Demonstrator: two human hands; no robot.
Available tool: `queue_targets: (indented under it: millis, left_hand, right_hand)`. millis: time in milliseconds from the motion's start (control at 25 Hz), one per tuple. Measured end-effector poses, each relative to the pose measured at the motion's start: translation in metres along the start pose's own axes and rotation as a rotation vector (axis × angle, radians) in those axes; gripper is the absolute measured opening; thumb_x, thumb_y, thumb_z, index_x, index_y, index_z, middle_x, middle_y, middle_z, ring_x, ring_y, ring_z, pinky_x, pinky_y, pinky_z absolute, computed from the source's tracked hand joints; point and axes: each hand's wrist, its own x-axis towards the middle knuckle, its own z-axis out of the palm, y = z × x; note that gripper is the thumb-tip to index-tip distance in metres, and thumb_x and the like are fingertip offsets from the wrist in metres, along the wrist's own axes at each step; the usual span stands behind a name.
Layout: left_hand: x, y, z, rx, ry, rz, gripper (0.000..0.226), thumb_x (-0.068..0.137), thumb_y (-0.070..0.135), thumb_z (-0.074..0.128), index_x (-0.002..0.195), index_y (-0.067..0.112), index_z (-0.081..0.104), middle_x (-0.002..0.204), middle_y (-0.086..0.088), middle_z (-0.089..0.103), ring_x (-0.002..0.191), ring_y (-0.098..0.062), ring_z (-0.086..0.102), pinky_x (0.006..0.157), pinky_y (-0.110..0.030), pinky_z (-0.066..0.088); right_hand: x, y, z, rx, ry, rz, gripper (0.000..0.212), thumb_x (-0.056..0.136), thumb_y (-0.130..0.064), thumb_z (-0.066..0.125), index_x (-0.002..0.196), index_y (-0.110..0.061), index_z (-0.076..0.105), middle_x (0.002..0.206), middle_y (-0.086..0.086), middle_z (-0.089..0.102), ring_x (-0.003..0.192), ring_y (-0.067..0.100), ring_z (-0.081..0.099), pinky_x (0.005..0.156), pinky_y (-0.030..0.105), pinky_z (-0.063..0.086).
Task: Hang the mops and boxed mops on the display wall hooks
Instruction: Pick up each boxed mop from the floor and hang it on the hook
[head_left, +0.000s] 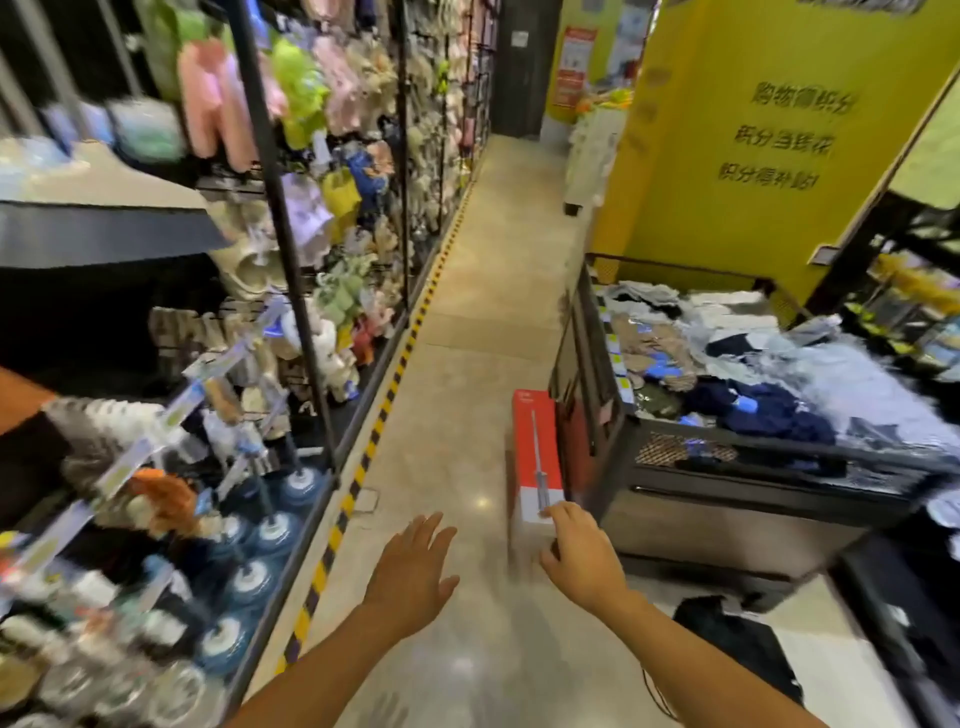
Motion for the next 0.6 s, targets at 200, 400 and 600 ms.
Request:
queue_targets:
  millis: [200,400,600]
  left_hand:
    - [0.121,0.006,-0.015,0.025,-0.042,0.089,0.070,0.105,0.053,0.047,0.164,0.026,0.021,0.175,-0.002,0.008,0.162,-0.028,0.008,0.128,-0.046,0.019]
    - [0.243,0.007,-0.011,0.037,-0.085,0.124,0.070,0.104,0.051,0.048,0.164,0.024,0.024,0.175,-0.004,0.011,0.162,-0.029,0.009,0.128,-0.048,0.020]
    - [0.366,0.008,0.001,0.052,-0.135,0.107,0.071,0.106,0.050,0.046,0.166,0.025,0.018,0.176,-0.003,0.004,0.163,-0.027,0.005,0.129,-0.046,0.014]
  right_hand:
    - [0.094,0.045,-0.028,0.046,0.040,0.132,0.047,0.091,-0.032,0.066,0.136,-0.023,0.053,0.134,0.000,0.053,0.123,0.027,0.053,0.099,0.042,0.048]
    - [0.187,0.093,-0.019,0.132,0.027,0.187,0.048,0.095,-0.031,0.066,0.140,-0.021,0.051,0.140,0.001,0.050,0.129,0.026,0.050,0.103,0.041,0.047]
    - [0.303,0.152,0.005,0.226,-0.050,0.202,0.040,0.097,-0.029,0.063,0.135,-0.017,0.056,0.135,0.006,0.053,0.124,0.030,0.053,0.098,0.044,0.049]
